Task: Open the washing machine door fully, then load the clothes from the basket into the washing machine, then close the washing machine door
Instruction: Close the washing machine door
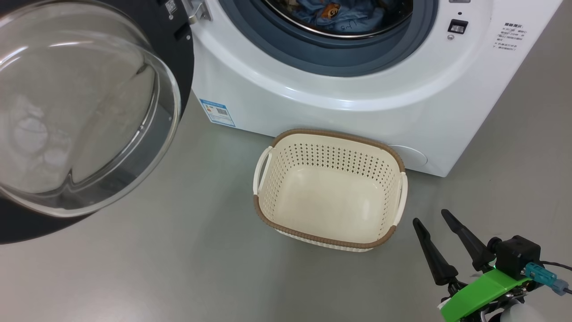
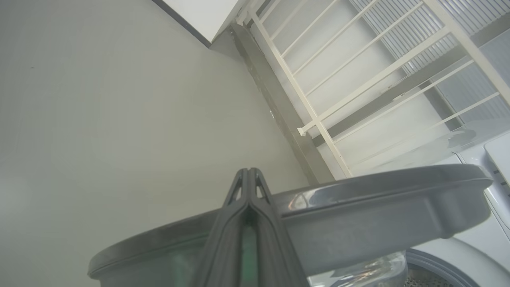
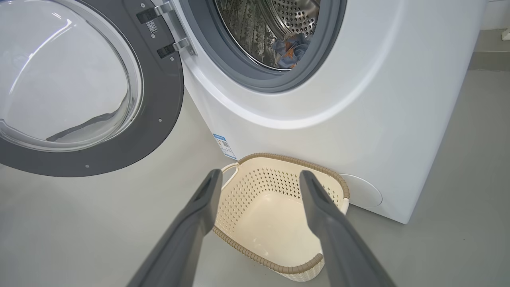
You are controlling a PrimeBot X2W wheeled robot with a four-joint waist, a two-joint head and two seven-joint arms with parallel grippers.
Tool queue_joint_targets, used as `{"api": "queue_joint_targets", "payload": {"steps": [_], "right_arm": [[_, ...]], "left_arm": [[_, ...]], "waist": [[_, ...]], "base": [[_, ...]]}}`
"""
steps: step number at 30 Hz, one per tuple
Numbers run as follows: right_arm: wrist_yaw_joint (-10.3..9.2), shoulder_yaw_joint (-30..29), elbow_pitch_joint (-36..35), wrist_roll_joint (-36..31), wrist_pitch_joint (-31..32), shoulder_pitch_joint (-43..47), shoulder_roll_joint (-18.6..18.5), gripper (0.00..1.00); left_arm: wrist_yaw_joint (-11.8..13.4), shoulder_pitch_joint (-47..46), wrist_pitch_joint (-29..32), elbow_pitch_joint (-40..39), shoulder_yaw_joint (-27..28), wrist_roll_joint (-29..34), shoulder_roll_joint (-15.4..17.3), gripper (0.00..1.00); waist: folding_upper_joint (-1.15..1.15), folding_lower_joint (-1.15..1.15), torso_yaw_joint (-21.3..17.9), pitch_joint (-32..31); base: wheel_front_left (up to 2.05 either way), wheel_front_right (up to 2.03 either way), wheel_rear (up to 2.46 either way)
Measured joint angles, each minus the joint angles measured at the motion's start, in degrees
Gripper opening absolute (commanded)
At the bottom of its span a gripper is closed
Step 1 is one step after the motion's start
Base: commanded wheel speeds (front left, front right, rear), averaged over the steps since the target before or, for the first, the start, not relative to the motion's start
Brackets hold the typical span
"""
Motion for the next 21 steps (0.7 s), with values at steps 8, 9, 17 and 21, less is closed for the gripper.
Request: {"api": "queue_joint_targets", "payload": {"steps": [8,9,17,21], "right_arm": [[0.0,0.03,0.14,0.0,0.0,-0.01,-0.07,1.0],[0.0,0.03,0.15,0.0,0.0,-0.01,-0.07,1.0],[0.0,0.1,0.22,0.0,0.0,0.01,0.14,1.0],[0.0,0.07,0.3,0.0,0.0,0.01,0.63,1.0]], "left_arm": [[0.01,0.01,4.08,0.49,-1.24,-1.93,0.74,0.0],[0.01,0.02,4.89,0.41,-1.42,-2.24,0.74,0.0],[0.1,1.59,9.68,-2.5,-3.33,-3.15,1.85,0.0],[0.11,3.09,11.62,-4.8,-3.98,-3.78,2.36,0.0]], "waist": [[0.0,0.0,0.05,-0.46],[0.0,0.0,0.07,-0.61],[0.0,0.0,0.19,-1.78],[0.0,0.0,0.27,-2.19]], "base": [[0.0,0.0,0.0],[0.0,0.0,0.0],[0.0,0.0,0.0],[0.0,0.0,0.0]]}}
